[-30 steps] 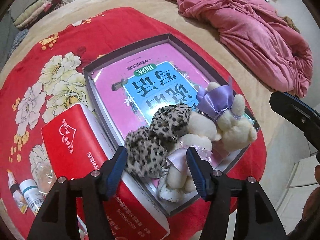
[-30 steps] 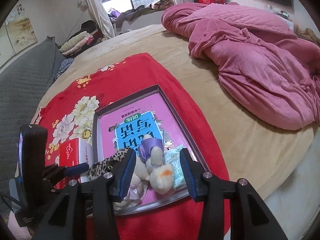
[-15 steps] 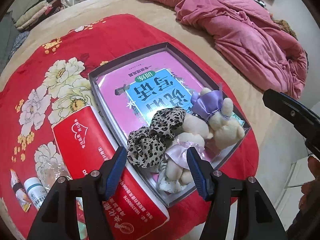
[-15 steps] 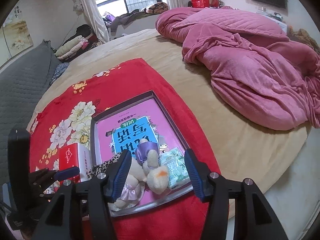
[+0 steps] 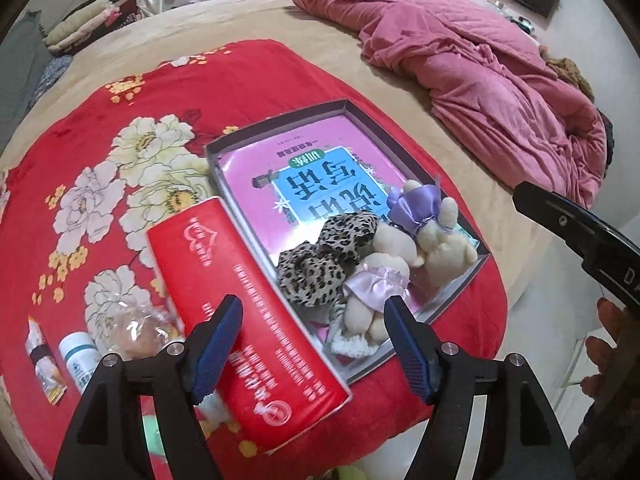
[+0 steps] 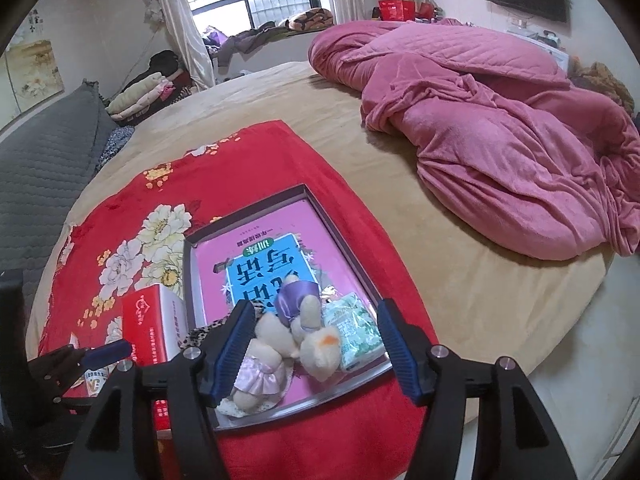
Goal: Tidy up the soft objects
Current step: 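Lower the scrunchie and bunny into the book box and open both tools, then move both open tools back over the remaining items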
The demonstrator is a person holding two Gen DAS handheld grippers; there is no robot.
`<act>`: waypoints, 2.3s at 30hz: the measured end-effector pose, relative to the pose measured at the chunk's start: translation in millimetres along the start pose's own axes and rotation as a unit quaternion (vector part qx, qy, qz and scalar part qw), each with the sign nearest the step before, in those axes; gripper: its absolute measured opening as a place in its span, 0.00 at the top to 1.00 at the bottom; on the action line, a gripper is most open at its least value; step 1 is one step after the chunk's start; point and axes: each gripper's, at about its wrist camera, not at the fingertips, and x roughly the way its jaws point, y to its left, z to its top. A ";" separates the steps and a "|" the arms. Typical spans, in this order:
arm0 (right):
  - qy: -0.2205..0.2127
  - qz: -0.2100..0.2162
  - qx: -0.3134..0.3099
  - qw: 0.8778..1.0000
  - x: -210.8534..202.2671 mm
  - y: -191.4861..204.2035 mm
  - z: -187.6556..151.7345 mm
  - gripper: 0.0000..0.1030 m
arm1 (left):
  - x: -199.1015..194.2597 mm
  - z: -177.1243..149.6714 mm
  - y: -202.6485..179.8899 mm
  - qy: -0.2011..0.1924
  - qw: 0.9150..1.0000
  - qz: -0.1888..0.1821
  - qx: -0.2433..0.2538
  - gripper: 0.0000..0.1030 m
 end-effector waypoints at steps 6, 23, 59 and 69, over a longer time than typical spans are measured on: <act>-0.008 0.007 -0.011 1.000 -8.4 17.9 1.1 0.39 | -24.8 -10.3 24.0 -0.014 1.000 0.006 -0.021 0.28; -0.025 0.049 -0.078 0.995 -41.5 99.1 -3.9 0.39 | -89.5 -55.0 121.1 -0.046 0.994 0.048 -0.085 0.27; 0.020 0.087 -0.222 0.971 -52.7 227.2 -72.1 0.38 | -59.4 -159.7 163.8 0.015 0.991 0.035 -0.129 0.27; 0.037 0.090 -0.224 0.970 -35.7 224.6 -77.1 0.38 | -24.4 -155.2 161.4 0.035 0.989 0.024 -0.139 0.27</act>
